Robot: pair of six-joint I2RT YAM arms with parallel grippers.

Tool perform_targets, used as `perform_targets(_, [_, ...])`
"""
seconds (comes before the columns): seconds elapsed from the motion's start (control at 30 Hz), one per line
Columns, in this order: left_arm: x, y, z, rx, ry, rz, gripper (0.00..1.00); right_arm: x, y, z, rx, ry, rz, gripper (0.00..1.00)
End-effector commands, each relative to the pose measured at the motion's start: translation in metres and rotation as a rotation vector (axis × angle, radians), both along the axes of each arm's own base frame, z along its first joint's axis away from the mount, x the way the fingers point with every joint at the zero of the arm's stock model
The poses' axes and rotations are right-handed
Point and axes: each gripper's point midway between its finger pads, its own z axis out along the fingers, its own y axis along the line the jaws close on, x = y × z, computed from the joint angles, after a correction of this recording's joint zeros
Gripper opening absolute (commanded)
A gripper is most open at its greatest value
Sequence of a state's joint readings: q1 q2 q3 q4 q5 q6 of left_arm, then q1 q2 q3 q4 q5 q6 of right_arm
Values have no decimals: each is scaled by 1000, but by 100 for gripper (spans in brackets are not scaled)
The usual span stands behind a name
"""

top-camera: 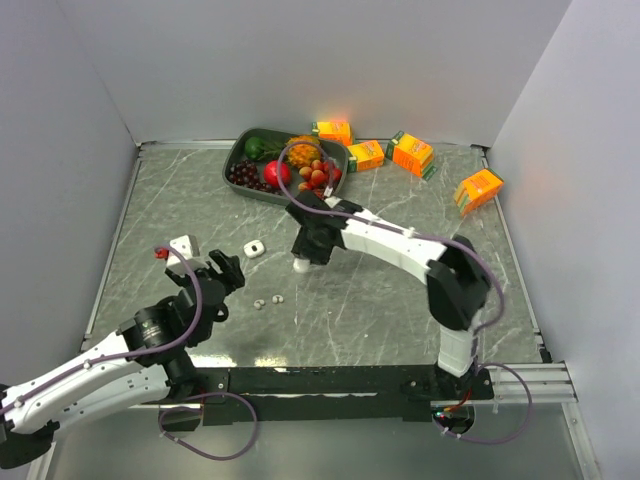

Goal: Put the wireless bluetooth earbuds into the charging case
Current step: Place the charging case at the center of the board.

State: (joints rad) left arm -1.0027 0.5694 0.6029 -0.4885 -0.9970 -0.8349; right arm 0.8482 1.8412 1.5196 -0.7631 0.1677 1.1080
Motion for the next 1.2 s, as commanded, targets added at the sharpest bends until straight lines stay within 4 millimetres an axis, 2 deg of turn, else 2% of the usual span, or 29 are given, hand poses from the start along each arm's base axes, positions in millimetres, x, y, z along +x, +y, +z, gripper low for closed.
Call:
perform_targets(0.0, [2,1,12,-94,-13,54,71,-20,-23,-47,-106,237,-157,0])
perform_targets(0.13, [0,-2,4,-139,-6,44,71,-25,-31,-67,-120,279,-197,0])
perform_targets(0.27, [-1,-2,0,-140,-4,29,74,-30,-40,-76,-162,292,-193,1])
perform_targets(0.3, [-2,-3,0,-132,-3,21,77,-30,-41,-77,-163,288,-186,7])
perform_targets(0.33, [-2,-2,1,-134,-5,24,80,-31,-41,-76,-158,284,-181,17])
perform_targets(0.43, [-3,-2,-1,-128,6,23,88,-37,-46,-80,-154,285,-165,35])
perform_targets(0.57, [-3,-6,-2,-129,7,4,92,-43,-51,-77,-159,278,-147,48])
perform_targets(0.7, [-2,-10,0,-122,1,-16,93,-47,-53,-64,-149,250,-119,56])
perform_targets(0.8, [-1,-11,3,-94,-3,-25,94,-52,-57,-49,-168,197,-67,67])
perform_targets(0.97, [1,-18,5,-67,-13,-68,97,-60,-69,-33,-199,149,-26,75])
perform_targets(1.03, [0,-27,5,-87,-17,-108,96,-58,-77,-25,-232,100,2,77])
perform_targets(1.07, [0,-31,5,-85,-17,-137,96,-54,-75,-12,-200,51,17,77])
perform_targets(1.1, [-2,-37,0,-79,-12,-174,96,-51,-79,-11,-203,20,37,75])
perform_targets(1.13, [-7,-58,4,-118,-22,-286,96,-46,-83,-7,-225,-29,91,74])
perform_targets(1.17, [-9,-68,3,-139,-27,-339,89,-37,-78,6,-179,-100,104,72])
